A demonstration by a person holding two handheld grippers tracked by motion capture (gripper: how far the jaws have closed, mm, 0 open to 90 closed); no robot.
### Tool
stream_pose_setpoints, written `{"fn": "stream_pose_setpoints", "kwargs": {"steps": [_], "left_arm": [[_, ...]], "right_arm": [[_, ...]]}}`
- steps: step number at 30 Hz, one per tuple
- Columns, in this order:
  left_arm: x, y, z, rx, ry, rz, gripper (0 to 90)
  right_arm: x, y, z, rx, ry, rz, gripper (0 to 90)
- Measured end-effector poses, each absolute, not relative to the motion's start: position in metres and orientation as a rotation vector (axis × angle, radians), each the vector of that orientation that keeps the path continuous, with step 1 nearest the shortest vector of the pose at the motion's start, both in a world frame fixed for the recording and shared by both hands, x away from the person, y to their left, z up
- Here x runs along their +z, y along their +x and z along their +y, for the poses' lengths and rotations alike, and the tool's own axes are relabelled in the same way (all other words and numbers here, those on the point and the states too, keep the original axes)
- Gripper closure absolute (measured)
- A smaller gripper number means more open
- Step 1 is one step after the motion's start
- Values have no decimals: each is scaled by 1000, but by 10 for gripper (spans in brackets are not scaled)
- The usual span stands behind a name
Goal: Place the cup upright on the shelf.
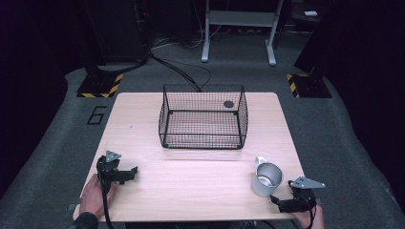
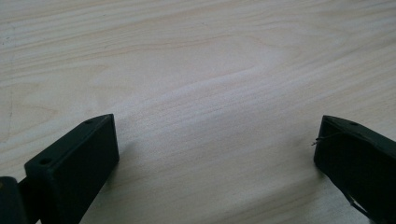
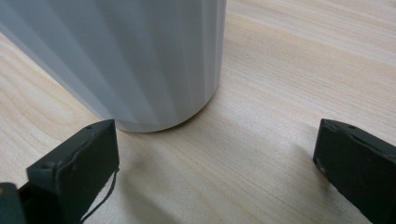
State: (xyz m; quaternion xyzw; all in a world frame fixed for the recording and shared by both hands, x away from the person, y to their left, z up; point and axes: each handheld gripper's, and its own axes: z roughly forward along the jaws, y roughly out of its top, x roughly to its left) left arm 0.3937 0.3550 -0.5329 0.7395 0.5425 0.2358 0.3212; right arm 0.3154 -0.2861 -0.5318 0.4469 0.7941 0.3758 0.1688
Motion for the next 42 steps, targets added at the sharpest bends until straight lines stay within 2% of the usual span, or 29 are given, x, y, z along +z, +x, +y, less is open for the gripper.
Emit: {"fn": "stream_pose_setpoints", "kwargs": {"steps": [15, 42], "left_arm": [[-533, 394, 355, 620, 1940, 1426, 0], [-533, 394, 355, 620, 1941, 1427, 0]], "right_arm": [[-525, 310, -287, 1106, 1276, 2249, 0], [-478, 299, -247, 1117, 1203, 2228, 0]]}}
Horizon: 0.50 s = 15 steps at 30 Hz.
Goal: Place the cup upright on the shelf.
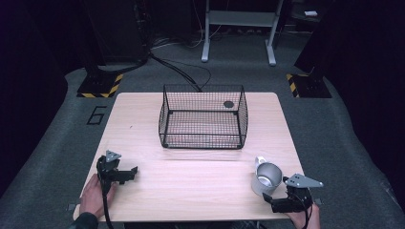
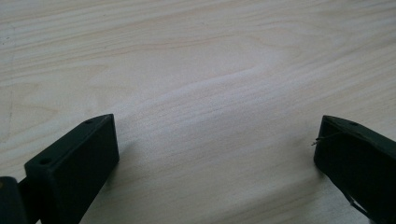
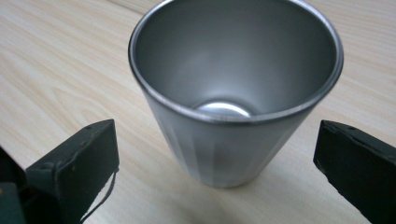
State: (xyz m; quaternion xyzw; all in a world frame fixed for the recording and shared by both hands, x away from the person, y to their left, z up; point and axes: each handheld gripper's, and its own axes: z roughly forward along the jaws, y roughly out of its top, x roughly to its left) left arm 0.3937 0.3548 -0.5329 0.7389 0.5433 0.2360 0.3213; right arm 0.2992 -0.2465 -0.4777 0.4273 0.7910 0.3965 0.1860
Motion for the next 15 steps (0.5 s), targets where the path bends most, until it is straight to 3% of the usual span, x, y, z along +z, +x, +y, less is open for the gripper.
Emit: {"fn": "stream_pose_setpoints", "kwargs": {"steps": [15], "left_arm": [[-533, 394, 355, 619, 1941, 1426, 0]], "right_arm": [[-468, 319, -229, 1079, 1233, 2176, 0]]}}
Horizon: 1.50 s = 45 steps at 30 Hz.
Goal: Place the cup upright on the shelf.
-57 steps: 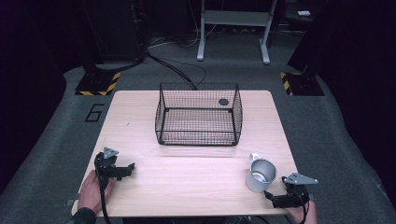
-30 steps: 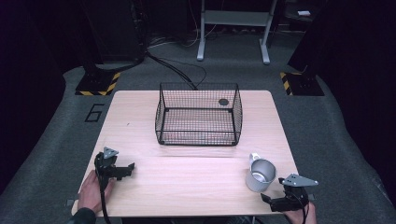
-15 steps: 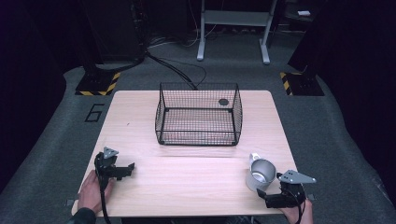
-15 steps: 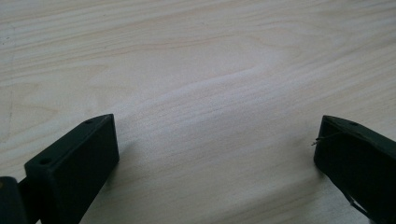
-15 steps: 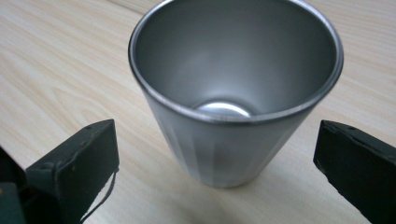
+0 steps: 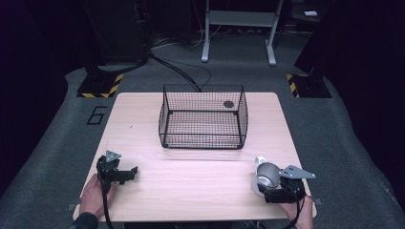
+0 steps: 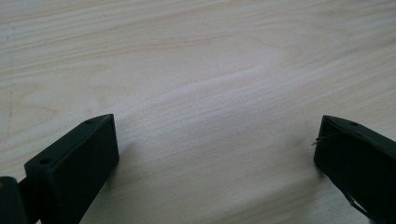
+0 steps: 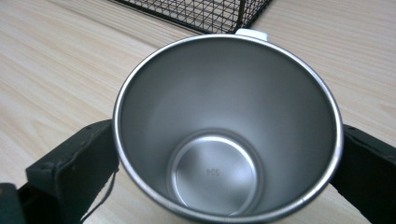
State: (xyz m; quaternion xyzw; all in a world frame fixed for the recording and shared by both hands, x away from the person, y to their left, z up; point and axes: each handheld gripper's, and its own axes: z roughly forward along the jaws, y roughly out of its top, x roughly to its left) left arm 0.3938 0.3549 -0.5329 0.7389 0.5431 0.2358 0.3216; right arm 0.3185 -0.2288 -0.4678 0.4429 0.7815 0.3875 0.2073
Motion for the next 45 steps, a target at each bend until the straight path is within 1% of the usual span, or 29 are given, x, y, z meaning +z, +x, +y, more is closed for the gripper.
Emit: {"fn": "stream_pose_setpoints", "kwargs": {"steps": [4, 10, 31, 45], "left_arm": [[-533, 394, 355, 619, 1940, 1426, 0], [-533, 394, 355, 619, 1940, 1426, 0], [-533, 394, 355, 620, 1942, 1426, 0], [-533, 394, 355, 620, 1942, 1426, 0]], "right_arm": [[-468, 322, -226, 1062, 1246, 2157, 0], [-468, 324, -223, 1060, 1271, 2147, 50], [-469, 321, -221, 1056, 1252, 2096, 64], [-453, 323, -219, 1083, 1200, 2106, 65]]}}
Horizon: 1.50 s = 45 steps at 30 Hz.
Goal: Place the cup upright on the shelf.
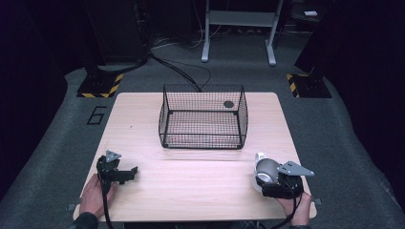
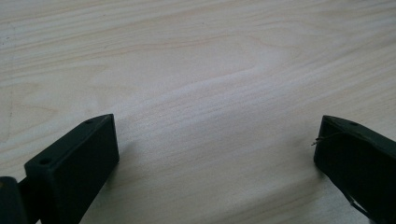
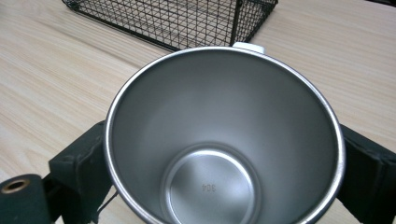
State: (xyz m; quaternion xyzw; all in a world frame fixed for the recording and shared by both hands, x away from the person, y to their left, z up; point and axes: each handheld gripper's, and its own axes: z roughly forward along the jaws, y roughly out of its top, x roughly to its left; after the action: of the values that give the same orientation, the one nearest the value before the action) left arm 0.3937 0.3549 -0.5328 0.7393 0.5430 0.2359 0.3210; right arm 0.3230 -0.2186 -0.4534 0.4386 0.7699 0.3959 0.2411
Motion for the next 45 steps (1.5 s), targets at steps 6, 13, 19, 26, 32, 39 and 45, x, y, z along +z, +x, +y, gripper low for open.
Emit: {"fn": "stream_pose_setpoints", "kwargs": {"steps": [6, 13, 19, 26, 32, 39, 45], "left_arm": [[-533, 394, 355, 619, 1943, 1426, 0], [-533, 394, 355, 619, 1942, 1426, 0], [-533, 394, 355, 619, 1941, 1425, 0], [-533, 394, 355, 617, 1944, 1427, 0], [-533, 394, 355, 619, 1940, 1427, 0], [-533, 394, 355, 620, 1941, 1427, 0], [-533, 394, 355, 617, 1944, 1428, 0]], "right_arm": [[-447, 327, -211, 1089, 1181, 2121, 65], [-442, 332, -202, 1098, 1148, 2144, 65], [-436, 339, -190, 1113, 1111, 2168, 65], [-432, 348, -177, 1123, 1074, 2201, 66], [-430, 353, -169, 1133, 1058, 2212, 65], [-428, 360, -159, 1141, 1039, 2233, 65], [-425, 365, -155, 1148, 1028, 2245, 65]]}}
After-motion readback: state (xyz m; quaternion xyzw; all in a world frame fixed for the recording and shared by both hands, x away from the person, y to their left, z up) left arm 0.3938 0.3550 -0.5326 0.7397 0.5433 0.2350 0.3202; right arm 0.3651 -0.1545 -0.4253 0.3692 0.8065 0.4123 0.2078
